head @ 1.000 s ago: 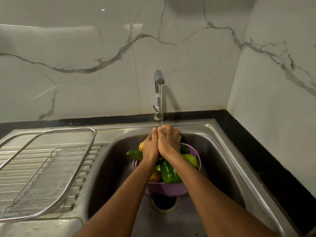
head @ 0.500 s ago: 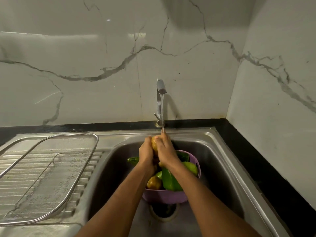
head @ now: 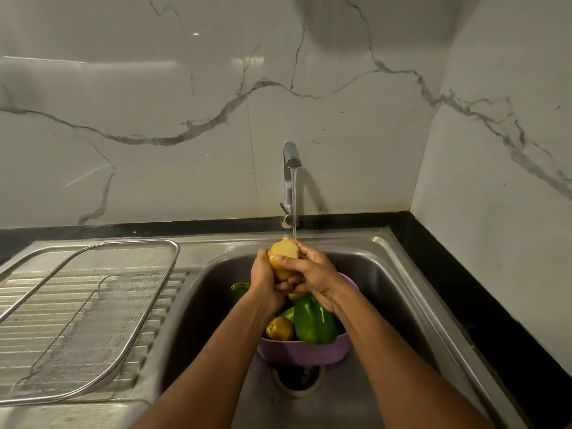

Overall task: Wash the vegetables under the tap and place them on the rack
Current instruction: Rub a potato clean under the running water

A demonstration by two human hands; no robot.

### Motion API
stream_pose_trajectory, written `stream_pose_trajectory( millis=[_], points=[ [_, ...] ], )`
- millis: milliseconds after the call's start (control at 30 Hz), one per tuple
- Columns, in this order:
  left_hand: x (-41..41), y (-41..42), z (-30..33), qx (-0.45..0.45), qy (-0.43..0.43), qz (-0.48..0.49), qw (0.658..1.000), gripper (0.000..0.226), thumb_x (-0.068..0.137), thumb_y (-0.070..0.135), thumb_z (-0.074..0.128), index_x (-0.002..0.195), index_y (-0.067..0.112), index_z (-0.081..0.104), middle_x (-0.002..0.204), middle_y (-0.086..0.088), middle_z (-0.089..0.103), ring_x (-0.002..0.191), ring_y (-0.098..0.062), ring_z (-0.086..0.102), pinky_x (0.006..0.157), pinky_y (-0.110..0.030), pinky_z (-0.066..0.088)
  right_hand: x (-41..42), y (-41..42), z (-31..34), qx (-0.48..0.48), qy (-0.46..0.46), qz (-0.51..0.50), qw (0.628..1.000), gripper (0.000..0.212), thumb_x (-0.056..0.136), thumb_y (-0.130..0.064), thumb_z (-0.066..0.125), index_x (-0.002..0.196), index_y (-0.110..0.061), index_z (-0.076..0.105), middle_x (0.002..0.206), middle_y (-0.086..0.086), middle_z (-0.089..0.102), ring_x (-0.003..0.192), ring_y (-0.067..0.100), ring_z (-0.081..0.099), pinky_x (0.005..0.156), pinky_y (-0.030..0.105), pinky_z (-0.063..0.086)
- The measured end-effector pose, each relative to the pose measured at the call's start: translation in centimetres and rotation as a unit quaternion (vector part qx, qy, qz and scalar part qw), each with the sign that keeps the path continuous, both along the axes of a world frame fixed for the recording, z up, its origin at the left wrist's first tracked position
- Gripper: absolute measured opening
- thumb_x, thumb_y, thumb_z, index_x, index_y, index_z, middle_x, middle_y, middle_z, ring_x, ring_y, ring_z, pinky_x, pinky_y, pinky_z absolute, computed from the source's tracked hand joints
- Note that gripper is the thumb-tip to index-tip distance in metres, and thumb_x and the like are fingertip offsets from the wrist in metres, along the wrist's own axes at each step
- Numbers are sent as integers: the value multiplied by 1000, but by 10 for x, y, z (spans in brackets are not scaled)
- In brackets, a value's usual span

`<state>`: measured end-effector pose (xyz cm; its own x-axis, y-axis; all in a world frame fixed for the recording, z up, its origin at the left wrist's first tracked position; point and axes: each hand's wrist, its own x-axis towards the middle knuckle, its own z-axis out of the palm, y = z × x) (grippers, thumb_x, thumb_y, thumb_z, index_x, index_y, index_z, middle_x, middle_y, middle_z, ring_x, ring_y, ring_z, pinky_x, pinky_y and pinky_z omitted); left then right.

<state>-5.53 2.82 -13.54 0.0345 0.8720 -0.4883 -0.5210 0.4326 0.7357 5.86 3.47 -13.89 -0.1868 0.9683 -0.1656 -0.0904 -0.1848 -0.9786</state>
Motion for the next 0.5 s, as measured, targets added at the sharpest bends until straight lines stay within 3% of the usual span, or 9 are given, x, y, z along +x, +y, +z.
stream_pose_trajectory(
  millis=[100, 200, 300, 400, 500],
  points=[
    [-1, 1, -2, -10, 2, -5, 1000, 63, 101, 59, 39, 90, 4, 66, 63, -11, 56, 50, -17, 47, 47, -25, 45, -10, -3, 1, 3, -15, -52, 999, 64, 83, -33, 85, 140, -35, 57, 120, 19, 70, 58, 17, 68, 71, 44, 66],
    [2, 2, -6, -5, 24, 1, 1000, 60, 101, 57, 43, 98, 3, 67, 68, -14, 62, 50, -18, 53, 51, -28, 49, -21, -6, 2, 4, -26, -143, 989, 44, 84, -40, 83, 122, -32, 63, 109, 15, 72, 54, 14, 66, 49, 27, 57],
    [4, 3, -9, 5, 59, 12, 998, 58, 100, 55, 46, 108, 1, 64, 70, -15, 63, 46, -17, 52, 46, -26, 48, -22, -1, 0, -12, -18, -182, 983, 39, 85, -51, 80, 115, -29, 72, 103, 12, 75, 56, 18, 66, 51, 32, 60],
    [4, 5, -11, 6, 65, 11, 998, 61, 101, 53, 47, 119, -3, 59, 65, -13, 61, 38, -15, 48, 36, -22, 41, -20, 2, -1, -27, -27, -198, 979, 37, 89, -58, 73, 107, -26, 72, 95, 10, 76, 57, 26, 70, 67, 48, 66],
    [4, 3, -8, 5, 52, -8, 999, 61, 101, 53, 45, 113, -5, 59, 62, -13, 60, 37, -15, 47, 34, -20, 38, -15, 2, 0, -25, -13, -173, 984, 37, 96, -56, 64, 110, -23, 70, 94, 13, 75, 51, 25, 66, 66, 48, 66]
  ],
)
